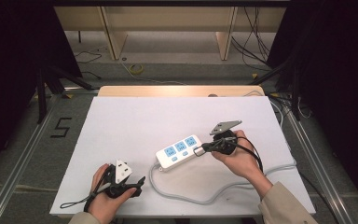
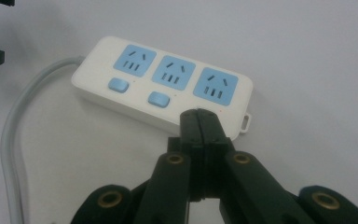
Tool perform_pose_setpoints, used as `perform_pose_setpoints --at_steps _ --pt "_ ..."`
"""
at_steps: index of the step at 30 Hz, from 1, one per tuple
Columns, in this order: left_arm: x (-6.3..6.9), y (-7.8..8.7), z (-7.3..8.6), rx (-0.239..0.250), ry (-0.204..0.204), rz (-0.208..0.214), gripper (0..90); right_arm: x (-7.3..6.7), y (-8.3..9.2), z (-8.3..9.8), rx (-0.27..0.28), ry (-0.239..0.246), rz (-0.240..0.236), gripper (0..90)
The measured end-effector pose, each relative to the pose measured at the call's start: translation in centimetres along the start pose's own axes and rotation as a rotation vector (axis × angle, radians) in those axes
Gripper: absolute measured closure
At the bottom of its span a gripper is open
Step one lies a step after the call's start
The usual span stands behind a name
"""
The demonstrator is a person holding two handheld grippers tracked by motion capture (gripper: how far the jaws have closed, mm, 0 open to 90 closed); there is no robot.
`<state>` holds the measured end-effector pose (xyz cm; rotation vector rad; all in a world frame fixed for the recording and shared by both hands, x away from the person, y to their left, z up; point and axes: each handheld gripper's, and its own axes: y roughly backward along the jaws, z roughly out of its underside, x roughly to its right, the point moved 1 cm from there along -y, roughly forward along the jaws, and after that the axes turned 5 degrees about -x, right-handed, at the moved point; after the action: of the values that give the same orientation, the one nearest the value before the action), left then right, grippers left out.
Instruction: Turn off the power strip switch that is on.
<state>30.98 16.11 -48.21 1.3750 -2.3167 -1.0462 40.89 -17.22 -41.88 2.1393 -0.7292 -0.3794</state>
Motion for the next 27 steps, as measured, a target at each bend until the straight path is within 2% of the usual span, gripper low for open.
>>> perform_pose_setpoints --at_steps 27 --pt "0.0 0.0 0.0 -0.003 -0.004 0.0 18.7 0.0 -1.3 -1.1 -0.039 0.01 0.003 90.0"
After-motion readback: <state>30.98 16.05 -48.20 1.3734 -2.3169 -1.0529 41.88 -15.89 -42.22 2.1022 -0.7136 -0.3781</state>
